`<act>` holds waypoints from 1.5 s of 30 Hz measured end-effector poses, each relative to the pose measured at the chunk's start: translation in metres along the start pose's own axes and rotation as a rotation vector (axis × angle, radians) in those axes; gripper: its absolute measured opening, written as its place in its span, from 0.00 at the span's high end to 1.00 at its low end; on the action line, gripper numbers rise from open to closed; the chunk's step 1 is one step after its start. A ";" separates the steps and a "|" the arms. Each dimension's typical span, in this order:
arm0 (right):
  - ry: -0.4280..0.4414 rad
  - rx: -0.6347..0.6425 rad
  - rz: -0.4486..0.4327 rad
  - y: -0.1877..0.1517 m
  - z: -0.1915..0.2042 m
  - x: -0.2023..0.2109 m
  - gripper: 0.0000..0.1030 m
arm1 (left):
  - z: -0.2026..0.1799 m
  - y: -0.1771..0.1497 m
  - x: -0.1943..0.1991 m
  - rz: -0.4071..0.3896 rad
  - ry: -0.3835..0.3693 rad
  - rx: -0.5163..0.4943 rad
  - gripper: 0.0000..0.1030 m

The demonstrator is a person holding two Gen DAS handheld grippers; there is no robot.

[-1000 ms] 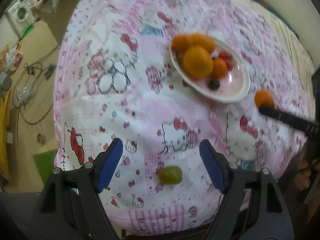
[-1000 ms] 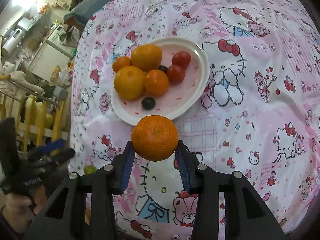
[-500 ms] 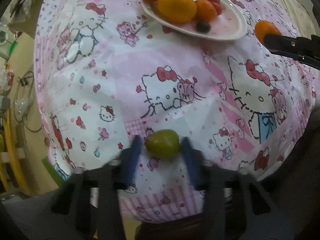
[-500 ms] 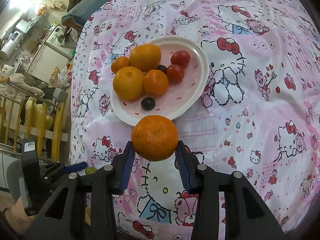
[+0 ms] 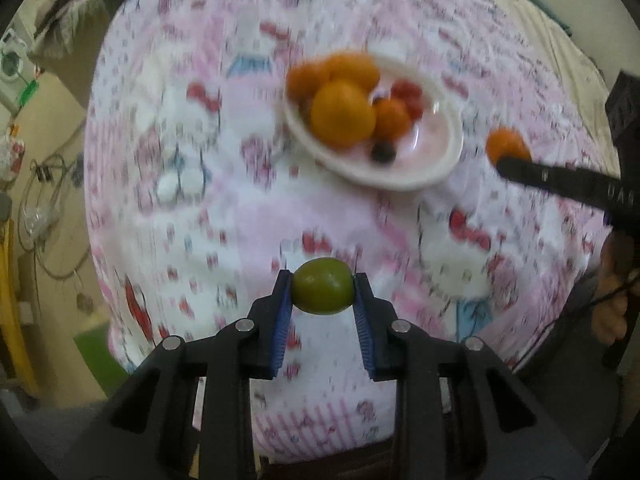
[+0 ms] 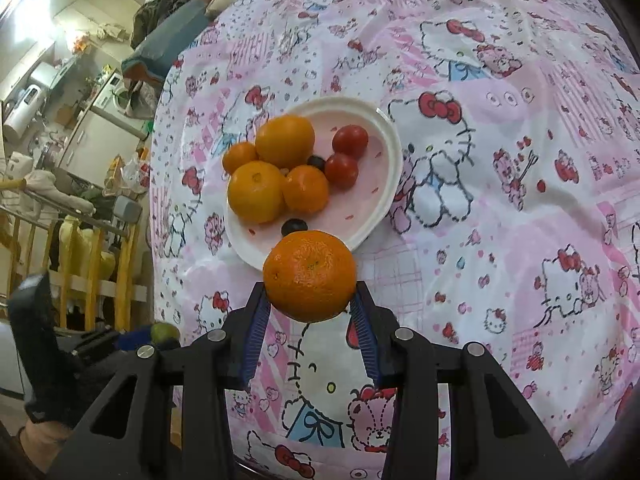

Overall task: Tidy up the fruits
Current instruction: 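Grasp the green grape with the left tool while the right tool carries the tangerine, then place the green grape and tangerine on the plate, opening both tools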

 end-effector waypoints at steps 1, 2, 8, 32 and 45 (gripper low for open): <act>0.005 -0.006 -0.008 0.004 -0.001 0.003 0.58 | -0.002 0.009 0.002 -0.012 0.001 0.000 0.75; 0.006 -0.010 -0.015 0.008 -0.003 0.006 0.58 | -0.004 0.017 0.002 -0.020 -0.006 0.004 0.75; -0.012 -0.041 -0.047 0.036 -0.022 0.014 0.58 | -0.023 0.057 -0.015 -0.050 -0.039 0.006 0.75; 0.021 -0.035 0.131 0.061 -0.031 -0.076 0.56 | -0.052 0.081 -0.094 0.052 -0.022 0.028 0.74; 0.067 -0.095 0.099 0.065 -0.032 -0.066 0.41 | -0.058 0.089 -0.095 0.050 -0.012 0.041 0.50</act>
Point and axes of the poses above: each gripper's, at about its wrist camera, not at the fingertips, and x roughly against the way its jaws point, z to its left, y to its top, the point moved 10 cm from there along -x, roughly the way its jaws point, and after that the axes turned 3 degrees about y, right-handed, at the moved point
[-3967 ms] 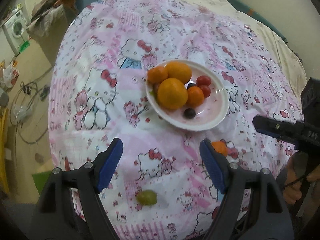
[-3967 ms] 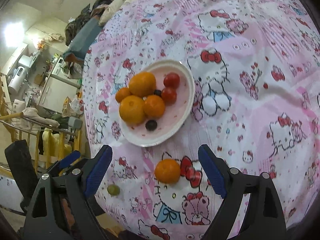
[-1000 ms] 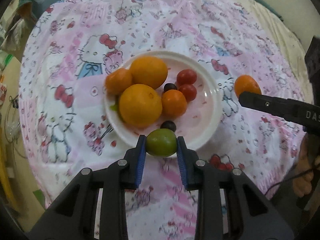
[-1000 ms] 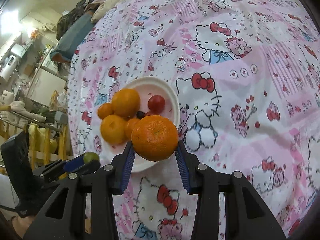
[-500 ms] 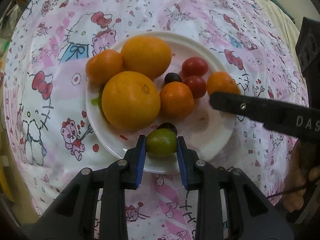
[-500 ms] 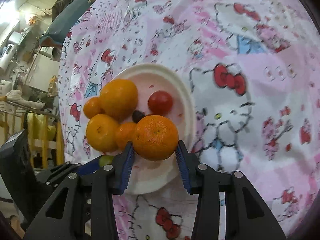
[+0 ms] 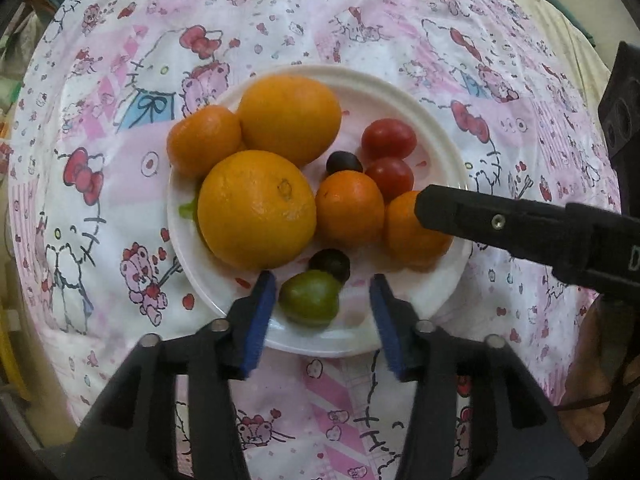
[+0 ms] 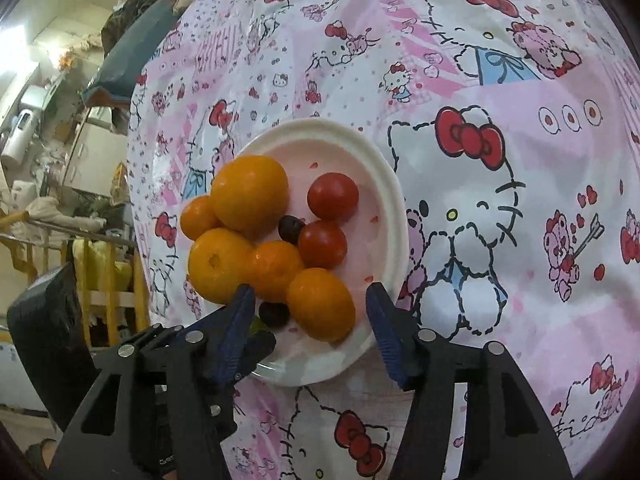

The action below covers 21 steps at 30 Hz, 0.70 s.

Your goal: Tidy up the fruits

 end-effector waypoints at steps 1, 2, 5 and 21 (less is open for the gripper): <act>-0.003 0.000 -0.005 0.001 0.000 0.001 0.41 | 0.000 0.000 0.001 -0.004 -0.003 0.002 0.41; -0.007 0.000 -0.014 0.003 0.000 0.003 0.41 | 0.001 0.000 0.003 -0.009 -0.002 0.003 0.33; -0.016 0.003 -0.038 0.008 -0.001 0.011 0.39 | 0.001 -0.003 0.010 -0.015 -0.002 -0.014 0.31; -0.152 0.184 -0.286 -0.015 0.034 0.089 0.11 | 0.081 -0.026 0.118 -0.282 0.115 0.090 0.26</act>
Point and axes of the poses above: each gripper's, at about its wrist camera, not at the fingertips, and x roughly against the way its jaws point, z to its left, y to its top, the point moved 10 cm from there along -x, roughly the way its jaws point, and after that the axes turned 3 degrees about y, right-handed, at the moved point
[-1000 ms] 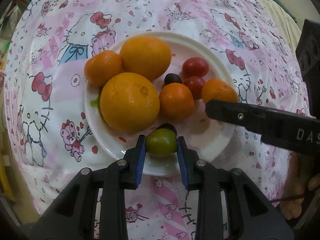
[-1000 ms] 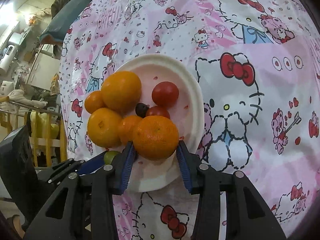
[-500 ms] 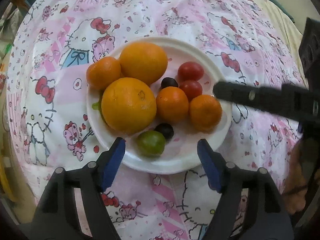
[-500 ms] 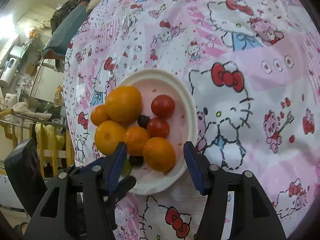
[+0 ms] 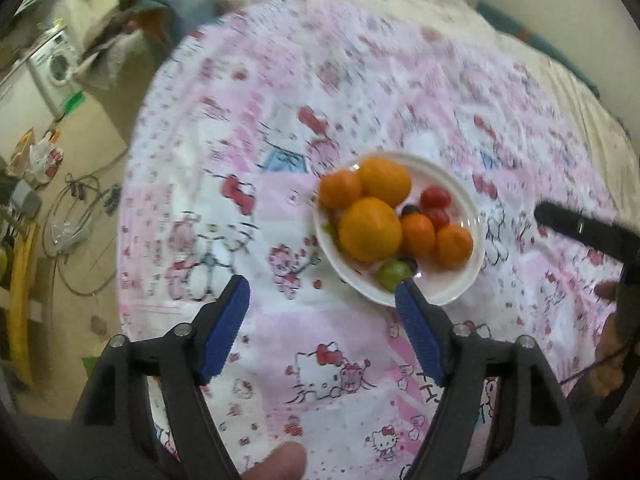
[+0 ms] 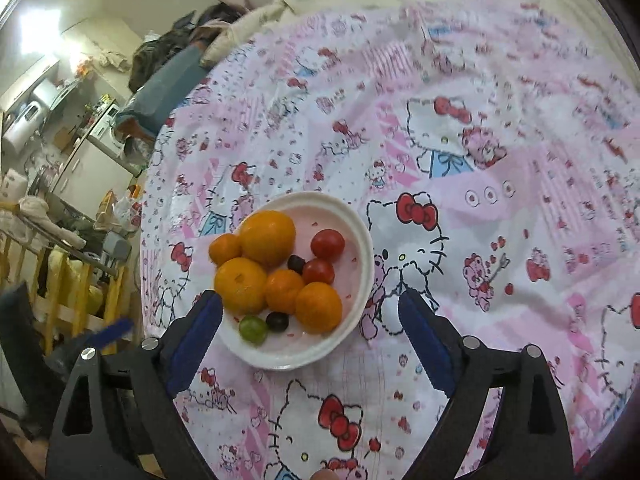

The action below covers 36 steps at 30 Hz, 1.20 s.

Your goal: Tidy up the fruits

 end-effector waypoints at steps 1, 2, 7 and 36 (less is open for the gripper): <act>-0.017 0.017 -0.009 -0.002 0.001 0.003 0.11 | 0.004 0.000 0.005 -0.017 0.001 0.011 0.22; -0.032 0.031 -0.019 -0.006 0.004 0.007 0.11 | 0.008 0.000 0.010 -0.033 0.005 0.017 0.21; -0.044 0.050 -0.069 -0.025 0.015 0.026 0.11 | 0.019 -0.004 0.027 -0.103 0.018 0.040 0.20; -0.197 0.169 -0.239 -0.054 0.044 0.046 0.00 | 0.019 -0.026 0.054 -0.240 0.038 0.052 0.00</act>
Point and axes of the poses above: each gripper's, at about its wrist camera, not at the fingertips, and x roughly against the way its jaws point, z to its left, y to its top, the point moved 10 cm from there along -x, roughly the way its jaws point, and after that the axes turned 3 degrees about y, right-handed, at the moved point
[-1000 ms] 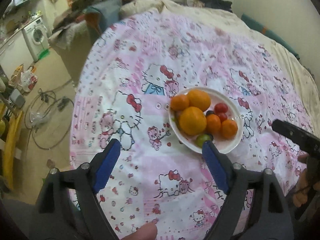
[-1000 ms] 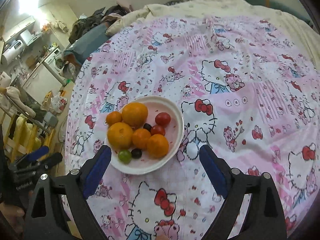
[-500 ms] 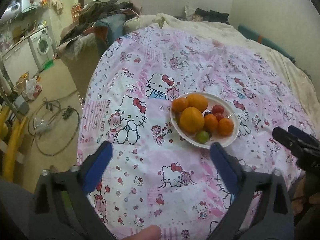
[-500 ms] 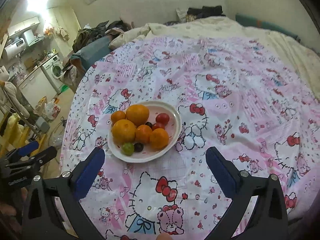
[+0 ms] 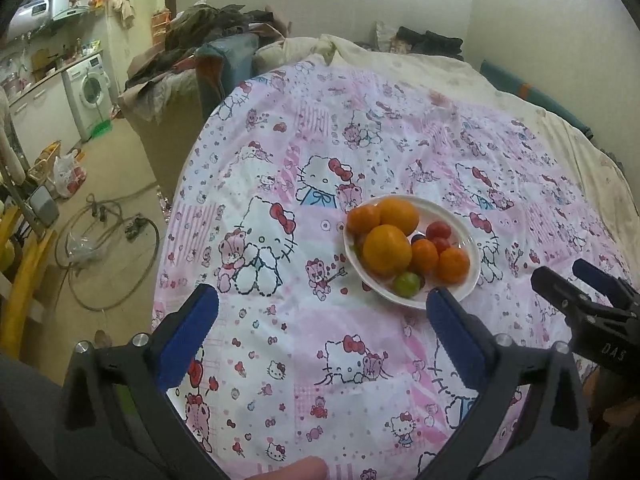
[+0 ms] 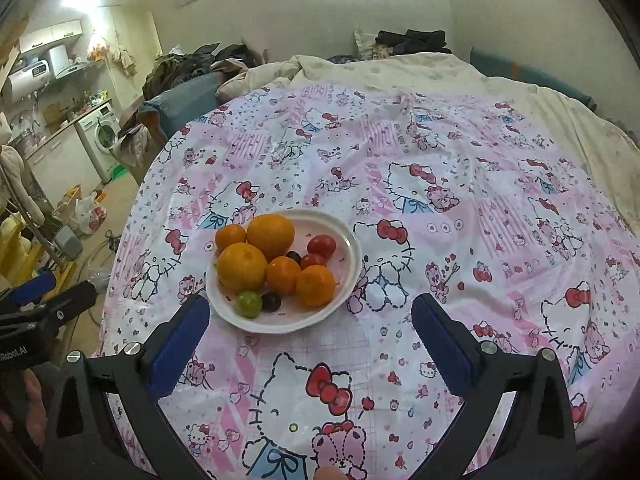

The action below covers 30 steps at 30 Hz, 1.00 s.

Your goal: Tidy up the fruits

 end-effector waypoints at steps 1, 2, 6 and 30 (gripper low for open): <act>0.000 0.000 0.000 0.000 0.000 0.000 0.00 | 0.000 0.000 0.000 0.000 -0.001 -0.001 0.00; -0.001 0.000 -0.002 0.000 0.000 0.000 0.00 | -0.001 0.000 0.000 -0.001 0.000 -0.003 0.00; -0.001 0.002 -0.004 0.001 0.000 0.000 0.00 | -0.001 0.000 0.000 0.004 -0.005 0.004 0.00; 0.001 -0.010 0.012 -0.002 0.000 -0.002 0.00 | -0.001 -0.002 -0.002 0.014 -0.014 0.007 0.00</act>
Point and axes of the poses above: each gripper's, at about its wrist camera, not at the fingertips, and x roughly against the way its jaws point, z to its left, y to its top, the point moved 10 cm from there along -x, roughly the way its jaws point, and after that the axes turned 3 degrees about y, right-handed, at the moved point
